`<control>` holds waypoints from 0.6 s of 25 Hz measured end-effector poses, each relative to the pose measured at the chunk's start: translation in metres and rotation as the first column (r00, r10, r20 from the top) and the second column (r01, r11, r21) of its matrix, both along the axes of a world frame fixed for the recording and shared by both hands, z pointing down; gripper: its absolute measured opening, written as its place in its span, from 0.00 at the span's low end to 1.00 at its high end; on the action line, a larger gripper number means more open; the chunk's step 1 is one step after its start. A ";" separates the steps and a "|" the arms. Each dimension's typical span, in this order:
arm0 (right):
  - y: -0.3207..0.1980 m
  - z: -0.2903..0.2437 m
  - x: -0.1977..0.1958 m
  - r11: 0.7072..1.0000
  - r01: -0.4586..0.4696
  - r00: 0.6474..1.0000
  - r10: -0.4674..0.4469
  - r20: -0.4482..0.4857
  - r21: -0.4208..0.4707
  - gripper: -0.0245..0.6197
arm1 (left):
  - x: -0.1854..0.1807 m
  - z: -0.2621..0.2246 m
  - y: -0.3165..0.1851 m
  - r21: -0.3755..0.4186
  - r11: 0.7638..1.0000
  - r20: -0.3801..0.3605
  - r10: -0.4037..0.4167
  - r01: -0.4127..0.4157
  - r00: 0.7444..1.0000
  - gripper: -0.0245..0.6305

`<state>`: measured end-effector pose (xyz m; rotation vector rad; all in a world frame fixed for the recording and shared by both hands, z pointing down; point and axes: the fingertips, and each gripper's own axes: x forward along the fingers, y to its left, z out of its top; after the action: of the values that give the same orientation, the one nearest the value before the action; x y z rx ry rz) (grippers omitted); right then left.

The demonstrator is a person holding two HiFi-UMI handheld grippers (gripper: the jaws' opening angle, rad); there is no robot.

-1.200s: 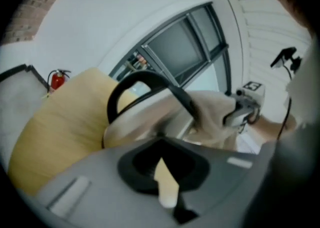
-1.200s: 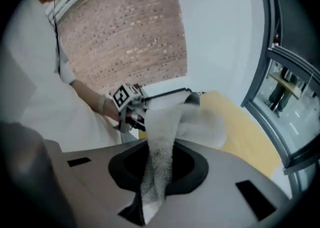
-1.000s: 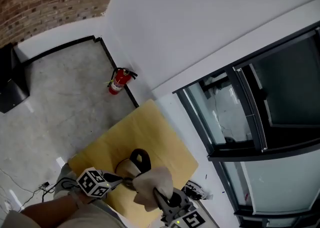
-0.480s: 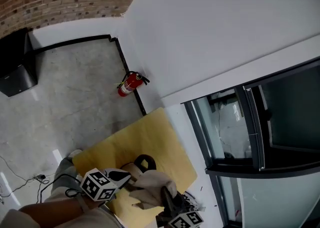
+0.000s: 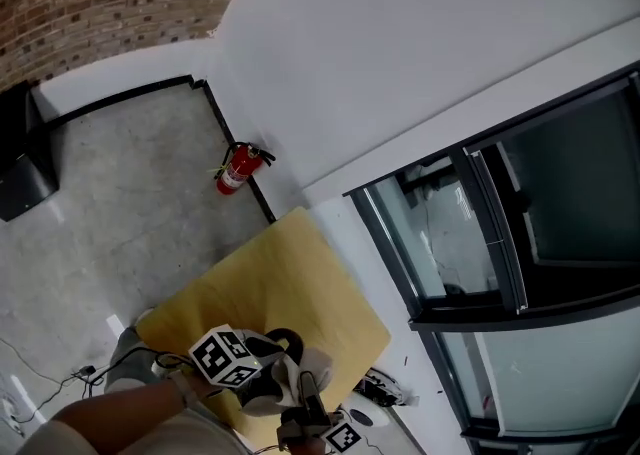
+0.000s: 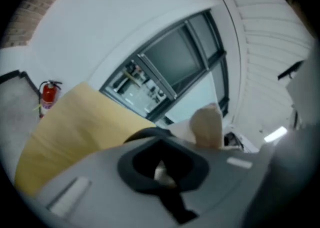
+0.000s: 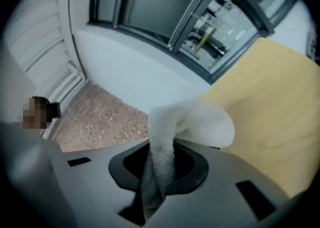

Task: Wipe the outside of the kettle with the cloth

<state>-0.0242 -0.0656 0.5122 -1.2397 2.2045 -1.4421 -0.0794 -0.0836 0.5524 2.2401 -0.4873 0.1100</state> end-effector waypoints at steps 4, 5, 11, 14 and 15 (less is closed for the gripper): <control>0.018 -0.057 -0.013 0.981 -0.040 0.999 0.041 -0.003 0.189 0.13 | -0.017 -0.031 0.009 0.105 0.993 0.071 0.046 -0.053 0.996 0.03; 0.020 -0.064 -0.017 0.970 0.011 0.999 -0.002 -0.040 0.242 0.13 | -0.020 -0.045 0.018 0.148 0.986 0.094 0.060 -0.073 0.994 0.03; -0.008 0.017 -0.042 0.786 0.602 0.751 -0.497 -0.434 0.142 0.13 | 0.034 -0.042 0.078 0.380 0.813 0.468 0.242 -0.441 0.850 0.03; -0.047 0.055 -0.026 0.857 0.515 0.833 -0.498 -0.243 0.006 0.13 | 0.046 -0.029 0.086 0.441 0.718 0.616 0.194 -0.539 0.763 0.03; -0.058 0.064 -0.018 0.889 0.457 0.879 -0.456 -0.140 -0.029 0.13 | 0.048 -0.029 0.085 0.448 0.715 0.625 0.178 -0.536 0.760 0.03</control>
<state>-0.0427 -0.1235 0.5761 -0.8736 2.7334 -1.5398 -0.0314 0.0015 0.5235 2.9331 -0.3734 0.9644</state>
